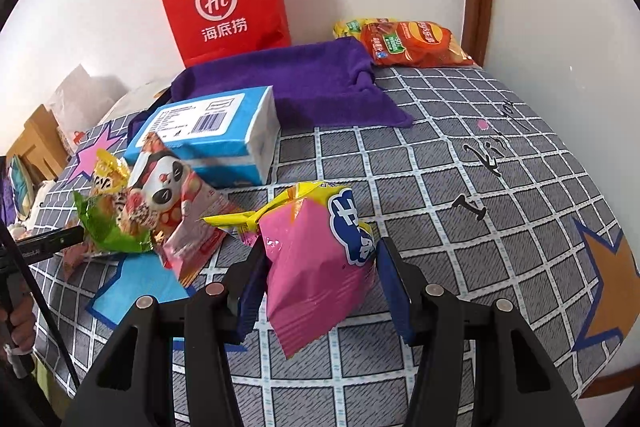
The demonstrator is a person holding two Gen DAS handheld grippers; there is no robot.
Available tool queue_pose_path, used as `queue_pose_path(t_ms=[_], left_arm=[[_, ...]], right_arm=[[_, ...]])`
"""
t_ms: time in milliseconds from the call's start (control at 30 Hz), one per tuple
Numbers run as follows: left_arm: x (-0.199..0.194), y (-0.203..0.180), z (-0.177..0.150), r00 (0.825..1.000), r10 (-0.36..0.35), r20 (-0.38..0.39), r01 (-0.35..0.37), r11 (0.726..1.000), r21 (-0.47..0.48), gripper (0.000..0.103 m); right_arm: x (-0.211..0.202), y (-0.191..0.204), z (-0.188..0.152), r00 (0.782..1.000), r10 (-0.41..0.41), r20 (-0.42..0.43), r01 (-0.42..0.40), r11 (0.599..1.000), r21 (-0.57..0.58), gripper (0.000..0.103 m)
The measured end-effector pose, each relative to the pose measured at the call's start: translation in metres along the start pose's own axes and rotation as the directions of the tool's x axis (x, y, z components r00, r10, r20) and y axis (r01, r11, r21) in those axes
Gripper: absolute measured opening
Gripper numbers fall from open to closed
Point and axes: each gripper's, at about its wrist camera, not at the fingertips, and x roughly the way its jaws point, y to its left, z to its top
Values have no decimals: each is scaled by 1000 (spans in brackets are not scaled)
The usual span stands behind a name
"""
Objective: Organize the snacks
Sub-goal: 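Lift the chip bag with the right tool while the left tool lifts the pink candy packet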
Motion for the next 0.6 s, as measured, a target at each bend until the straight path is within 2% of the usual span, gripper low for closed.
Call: queue_pose_path(t_ms=[67, 100, 200, 367, 533, 600], left_arm=[[-4, 3, -3, 1000, 21, -4, -21, 1000, -6, 76], [-6, 4, -5, 999, 33, -1, -33, 999, -5, 76], [-11, 7, -13, 998, 56, -11, -56, 998, -8, 77], [-15, 10, -21, 999, 37, -13, -37, 999, -29, 77], [-7, 3, -14, 1000, 19, -12, -19, 1000, -8, 77], [-2, -1, -12, 999, 34, -13, -34, 999, 13, 76]], right_arm=[[-1, 3, -3, 1000, -5, -2, 5, 1000, -8, 53], [-1, 4, -5, 1000, -3, -5, 3, 1000, -11, 53], [-2, 7, -10, 1000, -15, -10, 15, 999, -32, 53], [-3, 11, -16, 999, -37, -10, 36, 997, -63, 54], [2, 12, -18, 997, -68, -24, 66, 994, -89, 61], [2, 12, -18, 997, -76, -19, 74, 992, -100, 66]])
